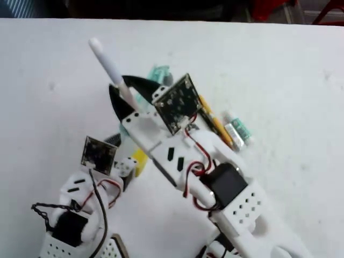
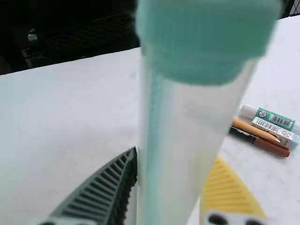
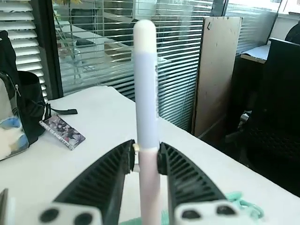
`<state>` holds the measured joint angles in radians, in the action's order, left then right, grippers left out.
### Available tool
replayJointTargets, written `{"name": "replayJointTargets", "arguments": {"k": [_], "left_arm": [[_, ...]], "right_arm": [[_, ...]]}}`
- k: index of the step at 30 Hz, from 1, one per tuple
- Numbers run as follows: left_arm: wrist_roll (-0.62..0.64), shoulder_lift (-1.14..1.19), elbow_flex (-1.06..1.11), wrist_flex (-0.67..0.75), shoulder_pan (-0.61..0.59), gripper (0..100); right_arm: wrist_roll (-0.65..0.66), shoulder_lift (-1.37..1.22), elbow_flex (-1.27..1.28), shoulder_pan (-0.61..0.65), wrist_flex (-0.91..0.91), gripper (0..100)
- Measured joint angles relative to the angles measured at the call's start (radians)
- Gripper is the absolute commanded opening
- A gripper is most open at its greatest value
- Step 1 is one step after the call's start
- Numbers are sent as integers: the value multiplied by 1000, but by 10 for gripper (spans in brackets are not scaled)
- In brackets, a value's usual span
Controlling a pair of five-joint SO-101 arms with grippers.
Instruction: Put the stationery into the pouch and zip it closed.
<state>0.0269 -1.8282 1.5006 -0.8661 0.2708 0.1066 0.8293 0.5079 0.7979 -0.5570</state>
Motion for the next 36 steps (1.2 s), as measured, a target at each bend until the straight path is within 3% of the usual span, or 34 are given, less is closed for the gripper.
{"name": "replayJointTargets", "arguments": {"k": [6,20,26,36], "left_arm": [[0,0,0,0,2,221],[0,2,0,0,0,218],[0,2,0,0,0,218],[0,2,0,0,0,218]], "right_arm": [[0,35,0,2,-114,228],[0,41,-130,-21,-258,184],[0,48,-163,-138,-334,184],[0,48,-37,-485,-451,184]]}}
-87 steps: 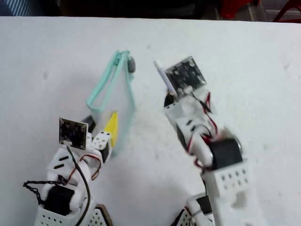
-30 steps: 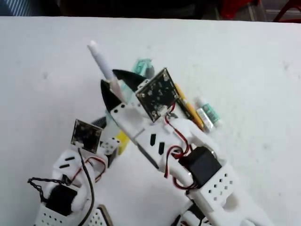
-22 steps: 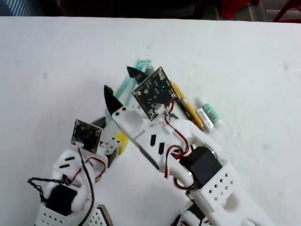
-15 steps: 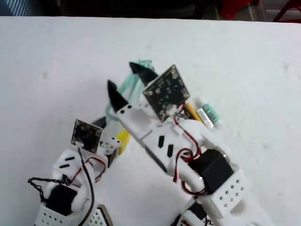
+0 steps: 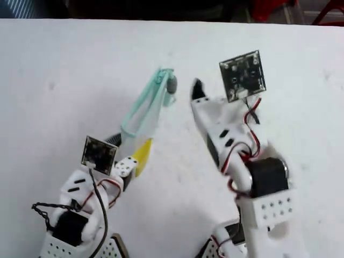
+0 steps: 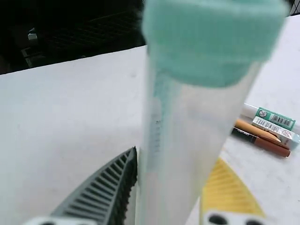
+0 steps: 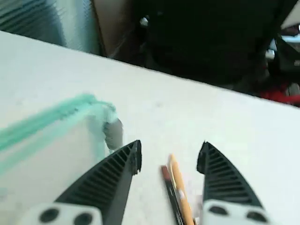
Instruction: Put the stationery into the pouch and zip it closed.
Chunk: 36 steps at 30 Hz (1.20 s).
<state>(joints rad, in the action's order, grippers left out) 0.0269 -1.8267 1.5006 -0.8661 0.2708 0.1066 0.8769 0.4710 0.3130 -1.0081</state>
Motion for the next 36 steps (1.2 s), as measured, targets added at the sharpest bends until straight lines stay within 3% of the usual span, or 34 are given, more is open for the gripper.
{"name": "replayJointTargets", "arguments": {"k": [6,15,26,36], "left_arm": [[0,0,0,0,0,217],[0,0,0,0,0,217],[0,0,0,0,0,217],[0,5,0,0,-37,217]], "right_arm": [[-2,-2,258,-54,92,184],[-2,-2,669,-80,454,183],[-2,-41,612,-74,420,183],[6,-434,252,-75,259,183]]}}
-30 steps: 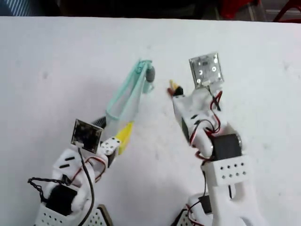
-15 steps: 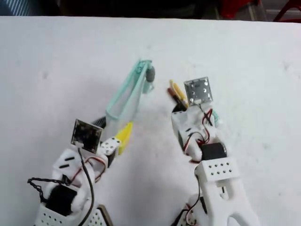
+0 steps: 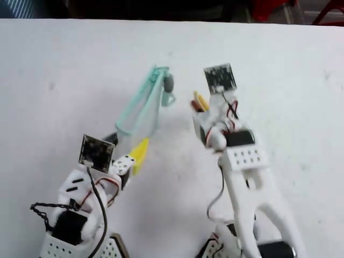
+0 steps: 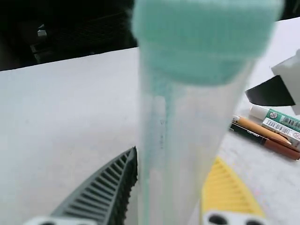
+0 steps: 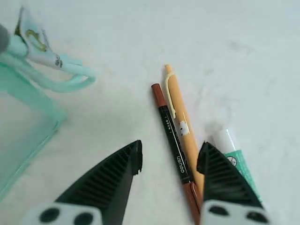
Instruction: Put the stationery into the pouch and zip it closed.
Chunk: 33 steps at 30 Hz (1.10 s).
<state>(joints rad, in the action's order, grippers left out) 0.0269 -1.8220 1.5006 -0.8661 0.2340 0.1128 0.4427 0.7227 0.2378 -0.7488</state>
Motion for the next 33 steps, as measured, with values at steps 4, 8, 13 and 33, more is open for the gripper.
{"name": "replayJointTargets", "arguments": {"k": [4,8,13,33], "left_arm": [[0,2,0,0,-3,217],[0,3,0,0,-3,217],[0,3,0,0,-3,217],[0,3,0,0,-3,217]], "right_arm": [[41,-201,-167,2,-9,183],[49,-397,-322,0,-9,183],[49,-608,-433,-18,-9,183],[49,-772,-546,-81,0,183]]}}
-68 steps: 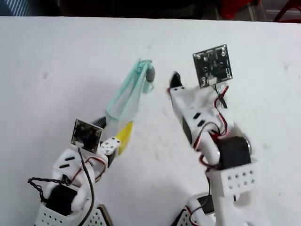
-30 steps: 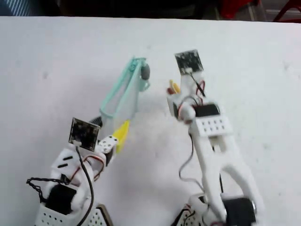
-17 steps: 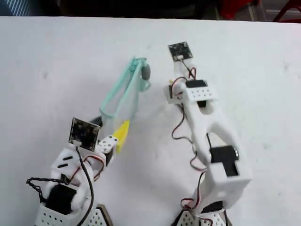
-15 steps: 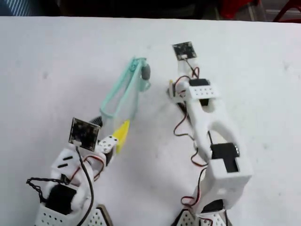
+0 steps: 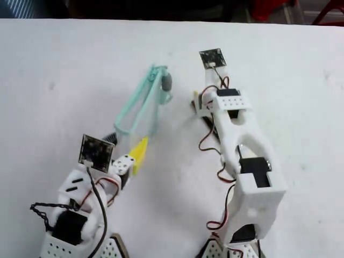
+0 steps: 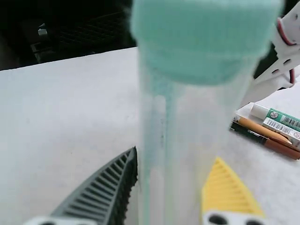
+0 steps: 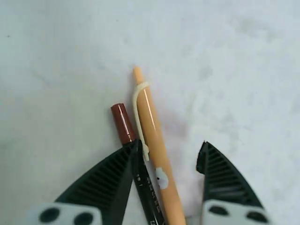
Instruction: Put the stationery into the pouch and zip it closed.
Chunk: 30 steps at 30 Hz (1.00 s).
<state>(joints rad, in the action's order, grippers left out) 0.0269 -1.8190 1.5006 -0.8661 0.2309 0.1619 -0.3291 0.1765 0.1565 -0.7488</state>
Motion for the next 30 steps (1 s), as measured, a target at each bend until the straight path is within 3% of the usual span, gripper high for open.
{"name": "replayJointTargets", "arguments": {"k": [17,24,30], "left_arm": [[0,0,0,0,0,217],[0,0,0,0,0,217],[0,0,0,0,0,217]], "right_arm": [[6,-84,-49,-3,17,183],[8,-120,-100,-3,-15,17],[9,-120,-100,-3,-15,63]]}}
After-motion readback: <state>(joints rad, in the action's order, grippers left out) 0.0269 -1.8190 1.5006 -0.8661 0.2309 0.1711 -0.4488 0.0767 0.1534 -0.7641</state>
